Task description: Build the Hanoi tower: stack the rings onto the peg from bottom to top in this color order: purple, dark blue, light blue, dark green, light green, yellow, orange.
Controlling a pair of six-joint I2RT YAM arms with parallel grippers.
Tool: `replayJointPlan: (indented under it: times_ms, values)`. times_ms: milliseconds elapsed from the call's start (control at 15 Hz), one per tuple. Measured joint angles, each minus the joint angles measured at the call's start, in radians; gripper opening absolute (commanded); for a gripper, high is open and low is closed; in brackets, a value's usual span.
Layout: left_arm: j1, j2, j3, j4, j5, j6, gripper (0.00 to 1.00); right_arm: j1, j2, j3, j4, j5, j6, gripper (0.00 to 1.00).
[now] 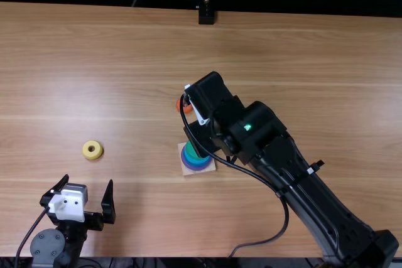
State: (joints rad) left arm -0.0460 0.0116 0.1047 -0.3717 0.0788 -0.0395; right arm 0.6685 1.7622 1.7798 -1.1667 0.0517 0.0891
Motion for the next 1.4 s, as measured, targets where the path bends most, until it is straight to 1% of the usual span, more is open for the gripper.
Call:
replayJointPlan:
  times_ms: [200,600,733,867,1067,1133,1200,1267,1400]
  values:
    - [0.000,0.000,0.000,0.000,0.000,0.000,1.00,0.012,0.000,0.000,0.001,0.000,0.002,0.00]
    - [0.000,0.000,0.000,0.000,0.000,0.000,1.00,0.012,0.001,0.000,0.001,0.000,0.002,0.00]
    - [0.000,0.000,0.000,-0.001,0.000,0.000,1.00,0.012,0.028,0.001,0.002,0.001,0.003,0.00]
    - [0.000,0.000,0.000,0.000,0.000,0.000,1.00,0.012,0.079,0.001,0.001,-0.005,0.002,0.00]
    - [0.000,0.000,0.000,0.000,0.000,-0.001,1.00,0.012,0.085,0.001,0.000,-0.006,0.003,0.00]
    - [0.000,0.000,0.000,0.000,0.000,0.000,1.00,0.012,0.085,0.001,-0.003,-0.006,0.003,0.24]
    - [0.000,0.000,0.000,0.000,0.000,0.000,1.00,0.012,0.085,0.001,-0.011,-0.007,0.003,0.74]
    - [0.000,0.000,0.000,-0.001,0.000,-0.001,1.00,0.013,0.085,0.001,-0.016,-0.006,0.003,1.00]
    - [0.000,0.000,0.000,0.000,0.000,0.000,1.00,0.026,0.085,0.001,-0.055,-0.002,0.003,1.00]
